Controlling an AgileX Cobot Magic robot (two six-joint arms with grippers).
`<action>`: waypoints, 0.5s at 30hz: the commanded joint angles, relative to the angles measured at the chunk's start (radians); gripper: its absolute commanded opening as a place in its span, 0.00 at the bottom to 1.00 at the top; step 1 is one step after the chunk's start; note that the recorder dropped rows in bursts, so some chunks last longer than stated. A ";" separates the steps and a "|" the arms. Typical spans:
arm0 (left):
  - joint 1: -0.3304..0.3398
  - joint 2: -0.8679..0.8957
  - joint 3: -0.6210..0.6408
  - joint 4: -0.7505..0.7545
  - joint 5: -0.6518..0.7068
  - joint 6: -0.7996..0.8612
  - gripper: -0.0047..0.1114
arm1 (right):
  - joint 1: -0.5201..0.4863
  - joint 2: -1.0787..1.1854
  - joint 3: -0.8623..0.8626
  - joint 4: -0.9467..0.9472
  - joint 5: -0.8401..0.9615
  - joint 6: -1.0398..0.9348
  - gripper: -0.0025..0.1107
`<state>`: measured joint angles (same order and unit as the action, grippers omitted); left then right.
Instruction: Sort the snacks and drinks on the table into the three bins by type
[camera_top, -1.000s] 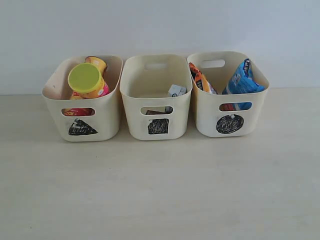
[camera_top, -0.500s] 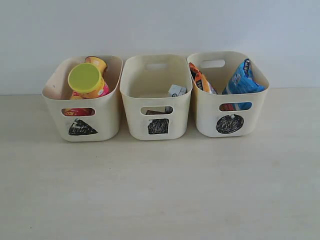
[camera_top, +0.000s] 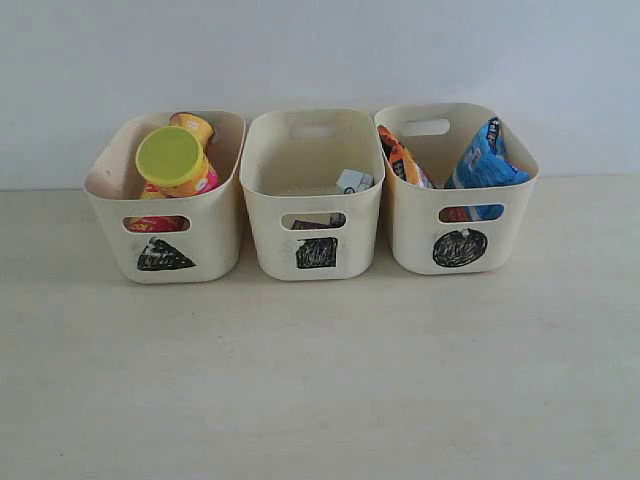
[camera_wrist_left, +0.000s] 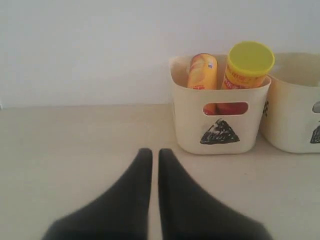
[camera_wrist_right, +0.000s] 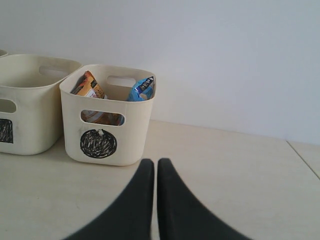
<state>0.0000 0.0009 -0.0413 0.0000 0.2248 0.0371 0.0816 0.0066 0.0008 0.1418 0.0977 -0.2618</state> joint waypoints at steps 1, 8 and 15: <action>0.017 -0.001 0.041 -0.011 -0.050 0.009 0.07 | -0.003 -0.007 -0.001 0.002 -0.010 -0.007 0.02; 0.029 -0.001 0.041 -0.018 -0.043 0.009 0.07 | -0.003 -0.007 -0.001 0.002 -0.010 -0.007 0.02; 0.029 -0.001 0.041 -0.044 0.034 0.009 0.07 | -0.003 -0.007 -0.001 0.002 -0.010 -0.007 0.02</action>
<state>0.0266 0.0009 -0.0033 -0.0114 0.2193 0.0393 0.0816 0.0066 0.0008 0.1418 0.0977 -0.2618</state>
